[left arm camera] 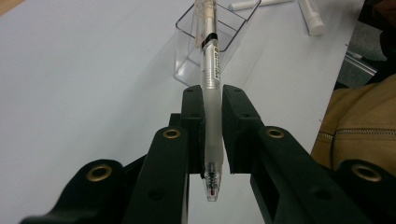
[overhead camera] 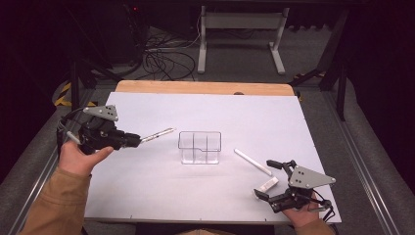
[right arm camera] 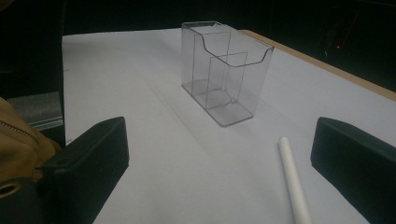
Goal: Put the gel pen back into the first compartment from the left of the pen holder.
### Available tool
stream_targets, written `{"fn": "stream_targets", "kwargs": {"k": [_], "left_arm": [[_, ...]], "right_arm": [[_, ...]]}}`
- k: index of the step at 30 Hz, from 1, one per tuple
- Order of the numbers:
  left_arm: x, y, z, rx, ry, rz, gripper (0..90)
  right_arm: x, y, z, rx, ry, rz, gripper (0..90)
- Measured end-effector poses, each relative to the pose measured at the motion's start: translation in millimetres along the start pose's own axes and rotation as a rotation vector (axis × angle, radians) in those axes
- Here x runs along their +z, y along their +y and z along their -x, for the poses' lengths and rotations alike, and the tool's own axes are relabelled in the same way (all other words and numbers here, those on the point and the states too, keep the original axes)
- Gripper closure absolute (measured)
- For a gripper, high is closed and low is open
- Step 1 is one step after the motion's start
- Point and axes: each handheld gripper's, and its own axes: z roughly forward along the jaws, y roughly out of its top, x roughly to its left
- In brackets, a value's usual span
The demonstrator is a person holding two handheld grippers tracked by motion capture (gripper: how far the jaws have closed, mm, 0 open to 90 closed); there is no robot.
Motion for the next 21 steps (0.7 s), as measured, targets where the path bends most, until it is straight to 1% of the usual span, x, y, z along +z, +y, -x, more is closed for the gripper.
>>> {"fn": "stream_targets", "kwargs": {"k": [5, 8, 9, 11, 12, 13, 16, 21], "left_arm": [[0.8, 4.6, 1.7, 0.001, 0.008, -0.015, 80.1], [1.4, 7.6, 2.8, 0.012, 0.014, -0.025, 80.1], [1.7, 8.4, 3.6, 0.006, 0.01, -0.028, 80.1], [2.7, 11.2, 4.7, 0.014, 0.015, -0.042, 80.1], [3.7, 12.8, 5.2, 0.018, 0.009, -0.047, 80.1], [4.9, 14.3, 6.0, 0.014, 0.005, -0.054, 80.1], [8.8, 20.0, 7.8, 0.022, 0.021, -0.087, 80.1], [14.8, 30.3, 10.4, 0.028, 0.036, -0.135, 80.1]], "right_arm": [[-0.1, 0.0, 0.0, 0.0, 0.001, 0.0, 4.8], [0.1, 0.0, 0.1, -0.004, 0.001, -0.002, 4.8], [0.1, 0.0, 0.1, -0.004, 0.001, -0.002, 4.8], [0.1, 0.0, 0.2, -0.005, 0.001, -0.003, 4.8], [0.1, 0.0, 0.2, -0.005, 0.001, -0.004, 4.8], [0.1, 0.0, 0.0, -0.005, 0.0, -0.006, 4.7], [0.5, -0.1, -0.1, -0.007, 0.003, -0.003, 4.7], [0.8, 0.1, 0.1, -0.007, 0.006, -0.001, 4.7]]}}
